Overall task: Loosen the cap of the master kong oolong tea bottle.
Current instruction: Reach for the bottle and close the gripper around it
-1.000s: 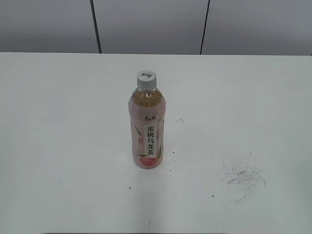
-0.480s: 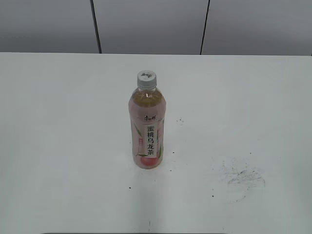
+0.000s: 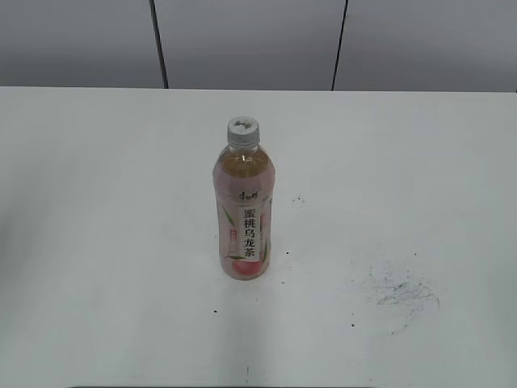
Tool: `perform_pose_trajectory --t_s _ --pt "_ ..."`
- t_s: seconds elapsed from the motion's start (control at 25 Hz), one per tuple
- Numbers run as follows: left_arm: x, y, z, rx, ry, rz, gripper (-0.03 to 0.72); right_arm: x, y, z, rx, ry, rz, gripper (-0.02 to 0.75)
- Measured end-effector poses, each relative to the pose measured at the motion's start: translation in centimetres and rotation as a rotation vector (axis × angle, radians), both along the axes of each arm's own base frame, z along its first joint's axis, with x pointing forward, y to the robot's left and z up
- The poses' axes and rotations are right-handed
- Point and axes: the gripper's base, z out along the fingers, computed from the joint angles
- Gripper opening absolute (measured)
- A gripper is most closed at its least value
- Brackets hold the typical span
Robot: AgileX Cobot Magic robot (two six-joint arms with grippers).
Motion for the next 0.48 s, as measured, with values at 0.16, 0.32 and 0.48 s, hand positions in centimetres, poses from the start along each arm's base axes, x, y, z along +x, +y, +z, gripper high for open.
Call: perform_pose_trajectory --t_s 0.16,0.32,0.48 --pt "7.3 -0.3 -2.2 -0.043 0.035 0.044 0.252 0.0 0.0 0.0 0.0 0.0 0.0 0.556" --pt "11.8 -1.3 -3.6 0.021 -0.12 0.043 0.288 0.0 0.0 0.0 0.0 0.0 0.0 0.556" --pt "15.3 -2.7 -5.8 0.07 -0.26 -0.001 0.368 0.0 0.0 0.0 0.0 0.0 0.0 0.556"
